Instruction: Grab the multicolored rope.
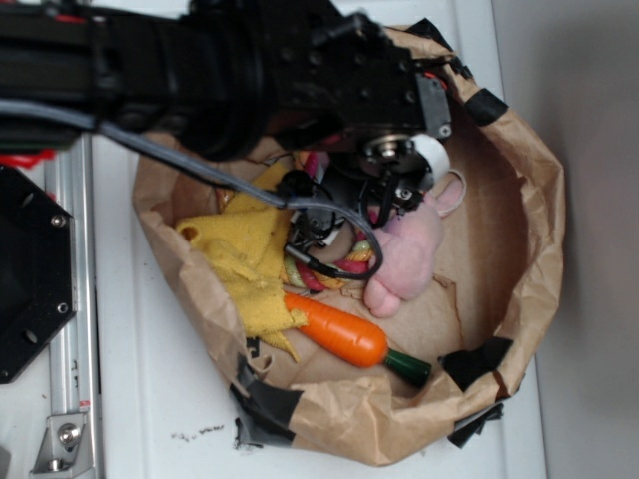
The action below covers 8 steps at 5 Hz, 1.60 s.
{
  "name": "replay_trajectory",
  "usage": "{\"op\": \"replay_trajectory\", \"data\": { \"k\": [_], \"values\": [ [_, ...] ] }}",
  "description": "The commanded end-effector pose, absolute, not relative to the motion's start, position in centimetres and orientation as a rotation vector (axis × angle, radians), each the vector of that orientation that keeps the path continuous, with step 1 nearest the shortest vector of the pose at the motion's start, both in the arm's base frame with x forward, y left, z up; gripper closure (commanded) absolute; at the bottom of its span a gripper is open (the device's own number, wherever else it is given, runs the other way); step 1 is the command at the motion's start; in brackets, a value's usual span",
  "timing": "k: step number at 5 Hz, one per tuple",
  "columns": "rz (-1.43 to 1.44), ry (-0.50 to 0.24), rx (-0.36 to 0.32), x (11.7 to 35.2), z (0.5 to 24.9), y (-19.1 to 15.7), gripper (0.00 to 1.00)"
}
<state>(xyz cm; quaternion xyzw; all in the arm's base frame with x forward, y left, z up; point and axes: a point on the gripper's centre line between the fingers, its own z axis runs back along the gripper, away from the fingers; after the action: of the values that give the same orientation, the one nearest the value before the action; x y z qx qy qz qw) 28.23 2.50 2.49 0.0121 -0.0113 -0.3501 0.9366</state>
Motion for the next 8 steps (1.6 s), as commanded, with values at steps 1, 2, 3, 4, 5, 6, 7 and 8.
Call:
{"op": "replay_trajectory", "data": {
  "k": [1,2,3,4,5,6,7,8],
  "values": [
    [-0.877,-0.080,-0.020,27.6,1.0,-1.6,0.00],
    [-0.866,-0.060,0.008,26.6,0.1,-2.4,1.00],
    [-0.829,-0.054,0.045,26.7,0.2,-1.7,1.00],
    [-0.755,-0.066,0.083,27.9,1.6,-0.5,1.00],
    [-0.650,-0.141,0.125,29.7,6.6,-0.6,1.00],
    [-0.601,-0.246,0.135,29.9,11.8,-1.2,1.00],
    [-0.582,-0.323,0.139,29.2,17.0,-1.5,1.00],
    [-0.574,-0.338,0.092,29.1,20.1,-2.1,1.00]
  ]
}}
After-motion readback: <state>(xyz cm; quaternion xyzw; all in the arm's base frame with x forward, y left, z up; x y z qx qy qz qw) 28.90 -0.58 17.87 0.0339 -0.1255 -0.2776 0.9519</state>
